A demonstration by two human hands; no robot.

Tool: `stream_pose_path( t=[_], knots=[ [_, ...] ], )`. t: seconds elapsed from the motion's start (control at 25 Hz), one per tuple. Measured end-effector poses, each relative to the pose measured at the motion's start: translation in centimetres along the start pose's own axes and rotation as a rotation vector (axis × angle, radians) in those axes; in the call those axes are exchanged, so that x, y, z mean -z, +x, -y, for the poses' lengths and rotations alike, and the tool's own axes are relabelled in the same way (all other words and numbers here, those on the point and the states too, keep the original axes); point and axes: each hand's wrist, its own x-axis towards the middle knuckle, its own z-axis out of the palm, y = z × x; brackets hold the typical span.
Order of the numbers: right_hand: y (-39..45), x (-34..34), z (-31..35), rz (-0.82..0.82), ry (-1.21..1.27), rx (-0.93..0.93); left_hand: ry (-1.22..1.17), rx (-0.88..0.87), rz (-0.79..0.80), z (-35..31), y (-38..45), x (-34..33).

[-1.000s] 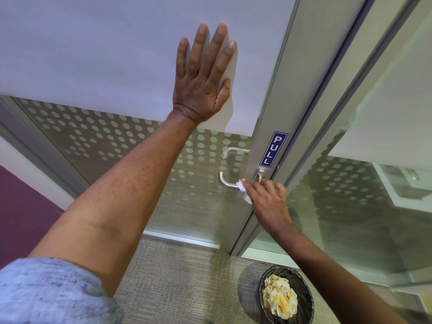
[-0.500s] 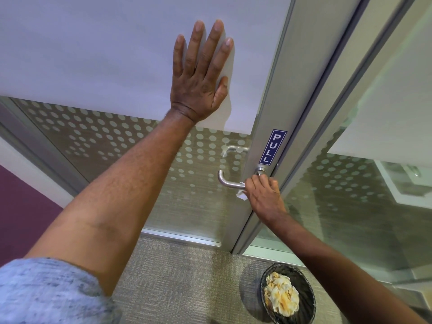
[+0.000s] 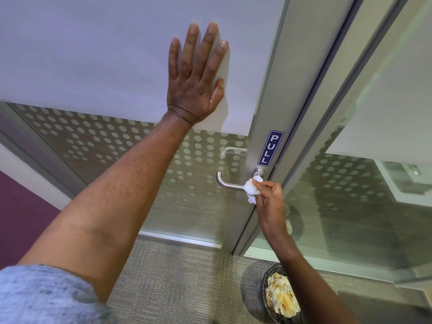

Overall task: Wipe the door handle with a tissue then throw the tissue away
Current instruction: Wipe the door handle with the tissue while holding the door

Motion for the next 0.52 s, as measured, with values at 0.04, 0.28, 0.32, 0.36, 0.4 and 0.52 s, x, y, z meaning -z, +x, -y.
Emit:
stream_pose_path(
  t=[0.04, 0.28, 0.32, 0.36, 0.4, 0.52],
  knots=[
    [-0.1, 0.1, 0.2, -0.041, 0.037, -0.038, -0.002, 0.002, -0.003, 0.0, 0.0, 0.0],
    [0.5, -1.3, 2.4, -0.071, 0.708, -0.517, -0.02, -0.009, 0.015, 0.1, 0.0, 0.1],
    [1.1, -1.3, 2.8, -0.1, 0.802, -0.599, -0.022, -0.008, 0.018, 0.1, 0.0, 0.1],
    [1.7, -1.2, 3.2, -0.131, 0.856, -0.662, -0.024, -0.008, 0.02, 0.1, 0.0, 0.1],
    [2.2, -1.0, 3.3, -0.159, 0.883, -0.709, -0.023, -0.008, 0.02, 0.0, 0.0, 0.2],
    [3.2, -0.5, 3.0, -0.174, 0.925, -0.817, -0.016, -0.011, 0.017, 0.1, 0.0, 0.1]
  ],
)
